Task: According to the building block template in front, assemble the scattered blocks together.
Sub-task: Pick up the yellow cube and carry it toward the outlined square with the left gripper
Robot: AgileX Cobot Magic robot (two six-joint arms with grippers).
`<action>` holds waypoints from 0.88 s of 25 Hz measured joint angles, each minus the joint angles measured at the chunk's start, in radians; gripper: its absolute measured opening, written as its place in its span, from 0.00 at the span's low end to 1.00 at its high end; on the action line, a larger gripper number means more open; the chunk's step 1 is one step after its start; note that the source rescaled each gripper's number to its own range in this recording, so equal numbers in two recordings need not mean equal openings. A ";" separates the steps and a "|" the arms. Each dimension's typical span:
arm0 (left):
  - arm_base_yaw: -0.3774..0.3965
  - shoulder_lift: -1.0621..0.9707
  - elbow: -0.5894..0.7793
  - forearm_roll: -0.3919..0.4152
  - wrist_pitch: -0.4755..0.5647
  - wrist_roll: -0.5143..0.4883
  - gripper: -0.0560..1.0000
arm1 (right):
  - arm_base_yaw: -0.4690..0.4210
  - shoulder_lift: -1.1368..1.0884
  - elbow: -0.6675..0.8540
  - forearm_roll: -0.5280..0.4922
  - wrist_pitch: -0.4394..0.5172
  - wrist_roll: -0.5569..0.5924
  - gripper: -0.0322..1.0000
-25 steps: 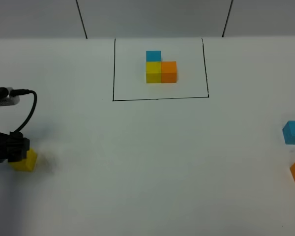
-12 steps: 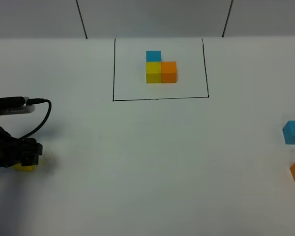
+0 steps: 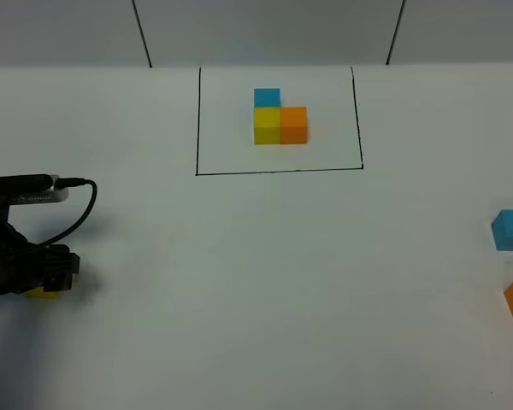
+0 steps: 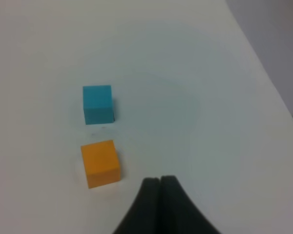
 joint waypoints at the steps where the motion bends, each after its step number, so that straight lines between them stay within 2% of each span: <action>1: 0.000 0.000 0.000 0.000 -0.004 0.000 0.90 | 0.000 0.000 0.000 0.000 0.000 0.000 0.03; 22: 0.000 0.037 0.000 0.000 -0.044 0.003 0.88 | 0.000 0.000 0.000 0.000 0.000 0.000 0.03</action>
